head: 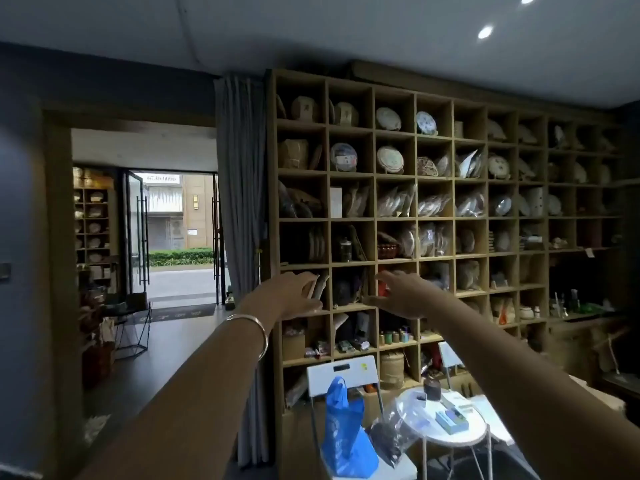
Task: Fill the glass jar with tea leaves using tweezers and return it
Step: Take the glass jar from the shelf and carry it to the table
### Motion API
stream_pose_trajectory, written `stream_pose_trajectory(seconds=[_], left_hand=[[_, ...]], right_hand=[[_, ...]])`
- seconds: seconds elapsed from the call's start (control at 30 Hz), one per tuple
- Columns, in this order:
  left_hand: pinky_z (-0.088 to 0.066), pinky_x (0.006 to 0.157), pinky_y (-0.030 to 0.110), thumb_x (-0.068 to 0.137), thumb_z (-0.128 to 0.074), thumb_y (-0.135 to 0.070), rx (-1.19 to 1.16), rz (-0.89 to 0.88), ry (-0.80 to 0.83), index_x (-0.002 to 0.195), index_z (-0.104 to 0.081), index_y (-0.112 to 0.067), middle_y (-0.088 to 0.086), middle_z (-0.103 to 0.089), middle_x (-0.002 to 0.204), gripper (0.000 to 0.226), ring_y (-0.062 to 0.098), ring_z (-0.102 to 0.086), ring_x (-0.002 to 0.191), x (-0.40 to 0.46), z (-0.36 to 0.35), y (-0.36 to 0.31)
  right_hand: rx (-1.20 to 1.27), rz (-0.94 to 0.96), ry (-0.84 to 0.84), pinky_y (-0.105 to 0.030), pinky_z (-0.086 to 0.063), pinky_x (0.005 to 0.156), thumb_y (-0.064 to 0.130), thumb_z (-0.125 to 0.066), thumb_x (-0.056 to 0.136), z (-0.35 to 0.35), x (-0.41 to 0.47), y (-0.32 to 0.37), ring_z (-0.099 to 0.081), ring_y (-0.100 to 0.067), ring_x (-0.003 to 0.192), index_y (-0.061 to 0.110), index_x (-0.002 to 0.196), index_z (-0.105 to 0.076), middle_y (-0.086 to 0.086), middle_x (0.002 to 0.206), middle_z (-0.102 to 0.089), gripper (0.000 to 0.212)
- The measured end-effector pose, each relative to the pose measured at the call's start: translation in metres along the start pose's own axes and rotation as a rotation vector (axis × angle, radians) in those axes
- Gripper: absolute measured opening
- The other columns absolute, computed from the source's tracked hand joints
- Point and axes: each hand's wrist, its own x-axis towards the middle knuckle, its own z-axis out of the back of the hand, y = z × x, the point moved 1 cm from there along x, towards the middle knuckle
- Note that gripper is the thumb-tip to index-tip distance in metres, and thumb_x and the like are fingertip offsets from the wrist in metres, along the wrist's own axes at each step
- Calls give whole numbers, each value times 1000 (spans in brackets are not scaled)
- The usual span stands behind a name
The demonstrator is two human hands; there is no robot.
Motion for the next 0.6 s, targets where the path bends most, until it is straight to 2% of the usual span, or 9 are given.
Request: stream_pose_trajectory(seconds=[0.13, 0.27, 0.37, 0.47, 0.6], left_hand=[[-34, 97, 26, 88, -59, -47, -83, -36, -53, 145, -37, -28, 3, -44, 147, 64, 21, -44, 132, 92, -26, 16], [-38, 108, 38, 87, -59, -50, -89, -29, 27, 148, -31, -29, 3, -40, 150, 71, 22, -41, 134, 177, -66, 27], [-40, 106, 41, 85, -59, -51, -91, -4, 51, 148, -32, -31, 3, -39, 151, 71, 24, -42, 133, 238, -94, 33], [-45, 101, 42, 83, -58, -54, -52, -24, 34, 142, -40, -31, 3, -46, 145, 66, 24, -49, 126, 302, -118, 35], [-45, 96, 38, 85, -58, -54, -51, -30, 23, 145, -36, -33, 3, -46, 144, 68, 24, -49, 126, 392, -158, 44]], right_hand=[[14, -30, -22, -43, -49, 89, 77, -45, 77, -28, 76, -31, -51, -30, 117, 27, 143, -31, -8, 137, -48, 84], [-14, -52, -2, -43, -48, 89, 79, -43, 76, -62, 138, -66, -51, -30, 120, 25, 143, -30, -8, 139, -48, 87], [-22, -69, 1, -44, -48, 92, 80, -42, 75, -87, 176, -95, -50, -31, 121, 25, 144, -29, -9, 141, -46, 89], [-5, -108, 17, -44, -48, 94, 78, -45, 77, -112, 217, -128, -51, -31, 121, 27, 144, -30, -9, 141, -46, 86], [44, -182, -7, -43, -48, 95, 75, -49, 77, -147, 284, -178, -53, -28, 118, 26, 142, -33, -7, 137, -49, 83]])
